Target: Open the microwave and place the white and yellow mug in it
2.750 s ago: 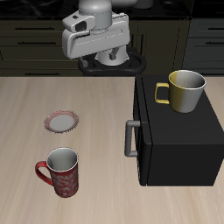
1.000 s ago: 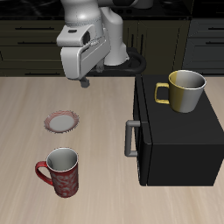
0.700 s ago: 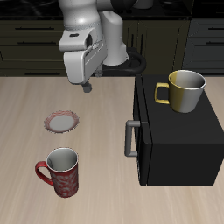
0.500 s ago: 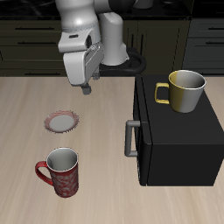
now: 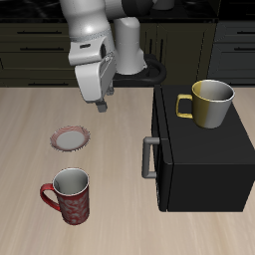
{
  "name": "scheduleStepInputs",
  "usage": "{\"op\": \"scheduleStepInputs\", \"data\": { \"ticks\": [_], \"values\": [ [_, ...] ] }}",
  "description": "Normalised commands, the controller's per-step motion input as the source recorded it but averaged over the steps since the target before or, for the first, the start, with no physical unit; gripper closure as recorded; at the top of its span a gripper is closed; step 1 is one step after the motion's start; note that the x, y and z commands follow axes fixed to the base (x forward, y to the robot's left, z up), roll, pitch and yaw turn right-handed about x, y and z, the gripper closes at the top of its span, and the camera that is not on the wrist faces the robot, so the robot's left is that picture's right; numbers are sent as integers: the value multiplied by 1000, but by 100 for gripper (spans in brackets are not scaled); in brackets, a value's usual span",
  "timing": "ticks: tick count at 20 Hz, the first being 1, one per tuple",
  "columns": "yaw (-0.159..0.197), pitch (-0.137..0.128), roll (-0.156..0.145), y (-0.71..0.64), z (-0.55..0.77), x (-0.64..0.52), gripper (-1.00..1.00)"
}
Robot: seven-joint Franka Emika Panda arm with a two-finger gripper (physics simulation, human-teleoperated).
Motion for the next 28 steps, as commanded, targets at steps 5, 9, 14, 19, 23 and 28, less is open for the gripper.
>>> {"op": "scheduleStepInputs", "data": {
  "ticks": [5, 9, 14, 19, 23, 28],
  "values": [
    [-8, -28, 24, 204, -42, 19, -100],
    [39, -29, 31, 223, -119, 2, -100],
    [-8, -11, 32, 242, -159, 0, -100],
    [31, 9, 50, 221, -365, -137, -100],
    [-20, 37, 36, 160, -335, -96, -100],
    [-10, -5, 10, 71, -95, -75, -100]
  ]
}}
